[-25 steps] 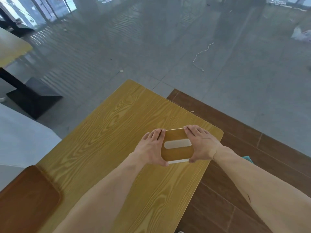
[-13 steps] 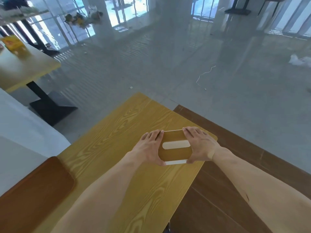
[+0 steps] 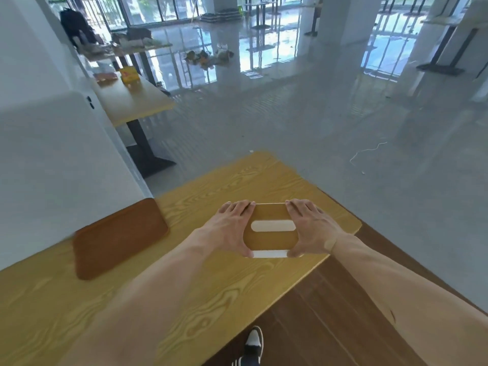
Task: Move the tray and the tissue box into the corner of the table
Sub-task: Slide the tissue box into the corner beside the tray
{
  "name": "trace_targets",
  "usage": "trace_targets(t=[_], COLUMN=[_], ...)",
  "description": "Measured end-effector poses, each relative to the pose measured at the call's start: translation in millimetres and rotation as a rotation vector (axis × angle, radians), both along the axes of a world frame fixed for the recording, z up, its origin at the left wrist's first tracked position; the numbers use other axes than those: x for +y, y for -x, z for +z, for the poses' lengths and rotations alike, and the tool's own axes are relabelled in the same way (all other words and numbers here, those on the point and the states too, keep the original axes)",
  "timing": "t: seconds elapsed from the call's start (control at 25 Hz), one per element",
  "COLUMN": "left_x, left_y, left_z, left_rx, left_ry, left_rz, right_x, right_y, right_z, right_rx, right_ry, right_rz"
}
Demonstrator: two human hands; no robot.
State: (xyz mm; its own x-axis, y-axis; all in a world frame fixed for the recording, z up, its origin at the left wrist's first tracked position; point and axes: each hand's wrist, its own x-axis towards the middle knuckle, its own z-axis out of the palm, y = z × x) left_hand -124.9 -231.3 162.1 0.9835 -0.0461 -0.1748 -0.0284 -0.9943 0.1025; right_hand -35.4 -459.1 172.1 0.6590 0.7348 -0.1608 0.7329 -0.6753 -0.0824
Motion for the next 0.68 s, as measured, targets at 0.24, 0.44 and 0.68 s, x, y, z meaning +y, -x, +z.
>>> trace_targets(t=[0.24,0.44,0.68], left_x=[28.4,59.9,100.4], left_y=[90.1,164.5,261.0], left_z=[9.2,12.6,12.4], left_rx=[-0.008,0.003,0.023], left_ry=[0.008,-0.030,-0.054], left_rz=[0.182,0.354,0.518], right_x=[50.3,108.5,180.2], right_y=[43.9,86.1,155.2], right_z=[8.7,9.7,6.7], right_rx=[0.004,-0.007,-0.022], right_ry=[-0.008,-0.017,-0.050], right_rz=[0.192,0.355,0.534])
